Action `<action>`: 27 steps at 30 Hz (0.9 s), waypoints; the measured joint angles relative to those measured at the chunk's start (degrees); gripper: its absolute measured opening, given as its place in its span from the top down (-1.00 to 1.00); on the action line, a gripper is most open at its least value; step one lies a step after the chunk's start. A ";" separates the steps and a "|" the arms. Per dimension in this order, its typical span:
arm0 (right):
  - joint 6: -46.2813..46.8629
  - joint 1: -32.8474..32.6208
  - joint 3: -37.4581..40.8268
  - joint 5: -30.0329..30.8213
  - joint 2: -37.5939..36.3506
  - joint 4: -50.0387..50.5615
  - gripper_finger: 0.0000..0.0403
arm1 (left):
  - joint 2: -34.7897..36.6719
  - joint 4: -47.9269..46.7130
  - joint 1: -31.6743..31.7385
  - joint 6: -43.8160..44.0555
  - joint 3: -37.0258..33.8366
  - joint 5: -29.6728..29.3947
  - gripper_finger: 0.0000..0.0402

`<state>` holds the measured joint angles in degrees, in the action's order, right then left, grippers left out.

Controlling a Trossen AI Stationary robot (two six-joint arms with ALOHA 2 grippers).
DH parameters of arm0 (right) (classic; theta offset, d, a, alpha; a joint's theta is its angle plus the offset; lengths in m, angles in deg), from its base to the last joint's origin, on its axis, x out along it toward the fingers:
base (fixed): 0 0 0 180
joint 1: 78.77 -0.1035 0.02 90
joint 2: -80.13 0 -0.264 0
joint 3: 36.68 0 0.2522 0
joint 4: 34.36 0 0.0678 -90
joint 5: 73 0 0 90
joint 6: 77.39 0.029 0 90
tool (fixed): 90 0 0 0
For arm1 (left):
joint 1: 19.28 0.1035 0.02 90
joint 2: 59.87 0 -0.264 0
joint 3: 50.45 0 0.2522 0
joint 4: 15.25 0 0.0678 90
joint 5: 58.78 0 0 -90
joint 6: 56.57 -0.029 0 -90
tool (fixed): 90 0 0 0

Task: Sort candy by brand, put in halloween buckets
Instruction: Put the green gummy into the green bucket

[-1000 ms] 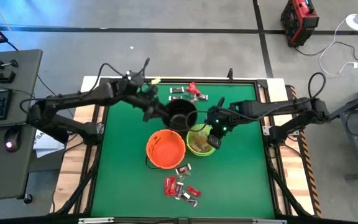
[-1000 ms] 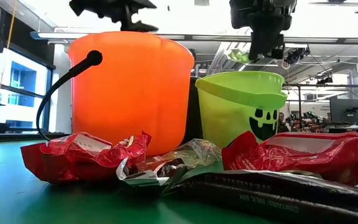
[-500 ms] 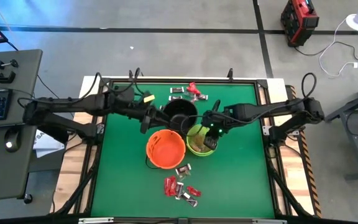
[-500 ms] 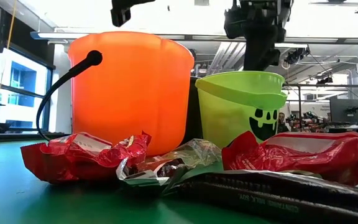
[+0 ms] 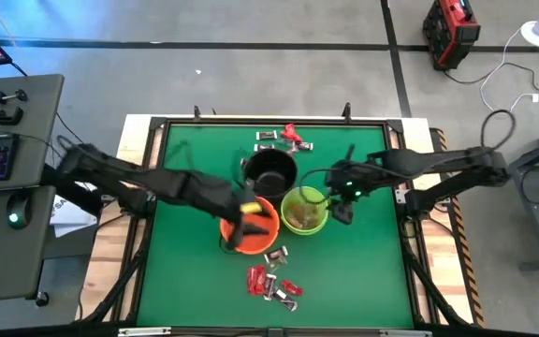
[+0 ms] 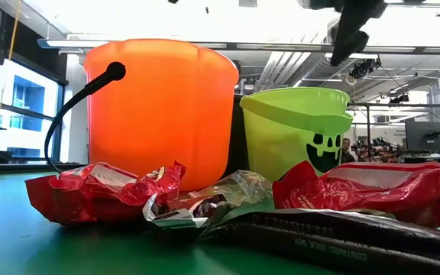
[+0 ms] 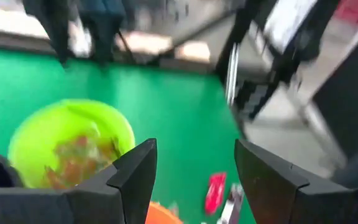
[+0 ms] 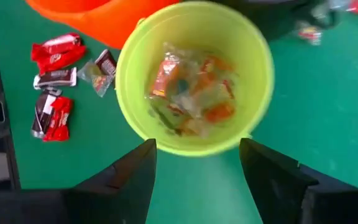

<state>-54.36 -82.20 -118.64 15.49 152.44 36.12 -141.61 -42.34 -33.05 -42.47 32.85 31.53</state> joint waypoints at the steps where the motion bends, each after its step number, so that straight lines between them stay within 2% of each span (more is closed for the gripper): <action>1: 0.33 -0.13 0.00 0.75 -1.34 0.54 -0.11 | -2.87 -2.42 -0.88 -0.70 2.60 -0.18 -0.02; 8: -2.36 -1.13 0.00 5.99 -7.35 1.89 -0.11 | -22.67 -20.81 -5.45 -0.68 22.67 -4.08 -0.02; 14: -6.91 -1.13 0.00 8.62 -8.35 4.76 -0.11 | -35.48 -26.82 -7.56 1.75 35.17 -6.49 -0.02; 19: -7.04 -1.13 0.02 9.85 -8.34 5.56 -0.11 | -42.16 -28.16 -9.09 -0.23 38.37 -9.03 -0.02; 27: -6.41 -1.13 0.02 10.12 -8.32 5.60 -0.11 | -46.43 -34.94 -12.21 -2.12 38.51 -17.72 -0.02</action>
<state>-60.77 -83.33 -118.62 25.60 144.12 41.72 -188.04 -77.28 -45.26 -44.60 71.36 13.81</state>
